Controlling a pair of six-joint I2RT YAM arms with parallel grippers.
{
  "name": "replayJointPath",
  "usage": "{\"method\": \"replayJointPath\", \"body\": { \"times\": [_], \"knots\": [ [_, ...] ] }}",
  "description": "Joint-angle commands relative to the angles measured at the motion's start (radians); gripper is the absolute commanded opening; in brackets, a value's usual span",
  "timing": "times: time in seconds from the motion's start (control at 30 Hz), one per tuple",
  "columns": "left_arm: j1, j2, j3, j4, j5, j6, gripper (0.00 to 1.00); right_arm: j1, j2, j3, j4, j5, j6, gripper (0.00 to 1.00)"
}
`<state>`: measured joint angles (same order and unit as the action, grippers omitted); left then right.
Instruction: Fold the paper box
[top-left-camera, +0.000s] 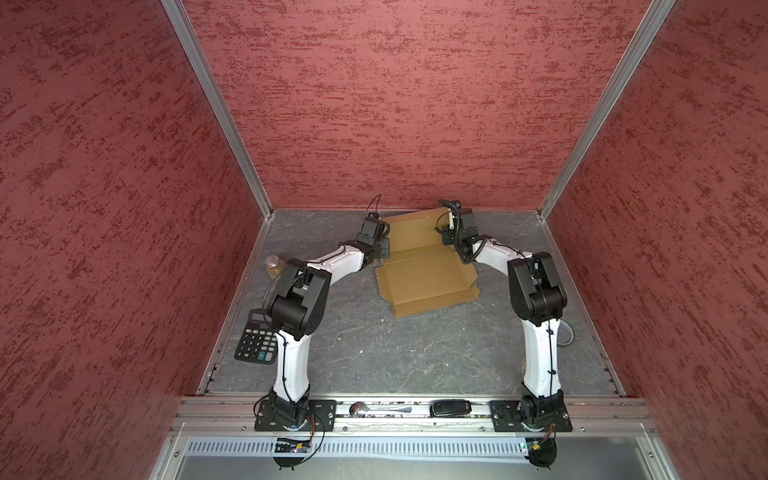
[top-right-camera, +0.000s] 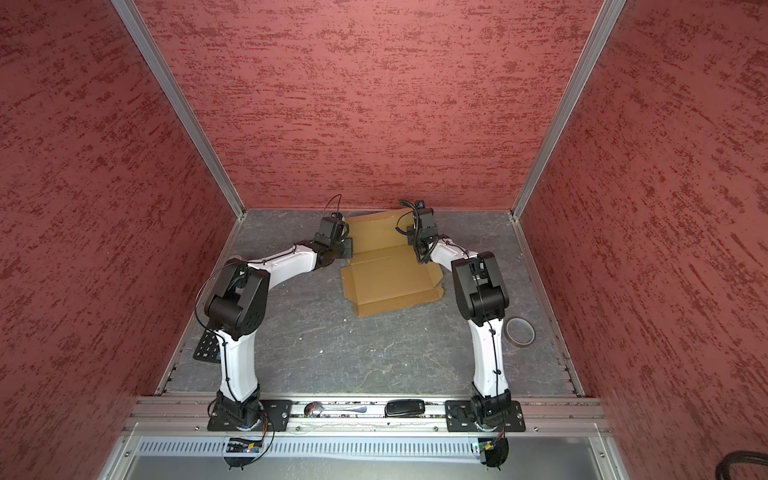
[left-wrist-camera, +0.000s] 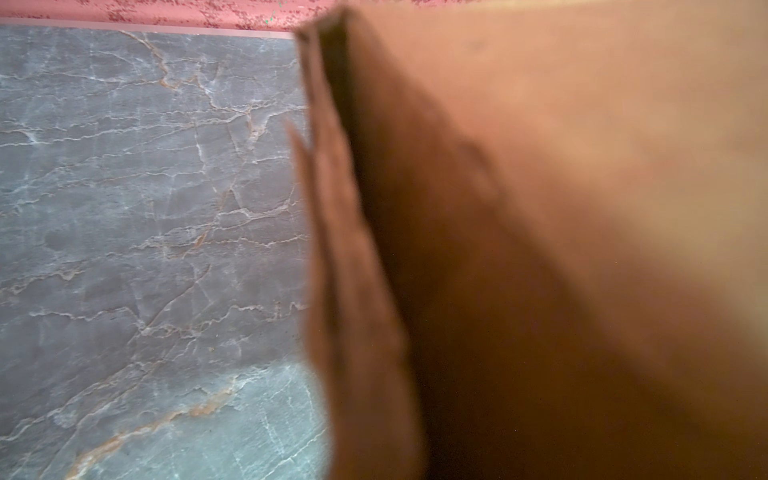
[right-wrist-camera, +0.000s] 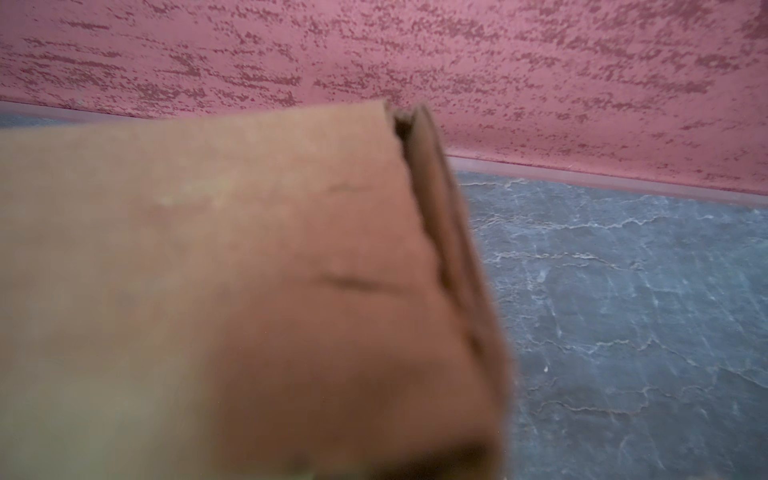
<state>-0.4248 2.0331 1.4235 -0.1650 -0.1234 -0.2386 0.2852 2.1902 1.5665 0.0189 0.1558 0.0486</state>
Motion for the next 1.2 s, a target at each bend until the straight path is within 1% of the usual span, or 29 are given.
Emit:
{"method": "replayJointPath", "body": {
  "times": [0.0,0.5,0.77,1.17],
  "knots": [
    [-0.024,0.052,0.006,-0.054,0.14,0.01,0.06,0.044,0.059,0.021,-0.078,-0.044,0.011,0.11],
    [-0.007,0.055,0.034,-0.092,0.149,0.01,0.07,0.055,0.079,0.074,-0.164,-0.009,-0.019,0.07],
    [-0.004,0.046,0.035,-0.092,0.153,0.007,0.06,0.058,0.076,0.08,-0.186,0.002,-0.013,0.05],
    [0.004,0.027,0.017,-0.095,0.151,0.01,0.07,0.059,0.037,0.087,-0.224,-0.035,-0.007,0.02]
  ]
}}
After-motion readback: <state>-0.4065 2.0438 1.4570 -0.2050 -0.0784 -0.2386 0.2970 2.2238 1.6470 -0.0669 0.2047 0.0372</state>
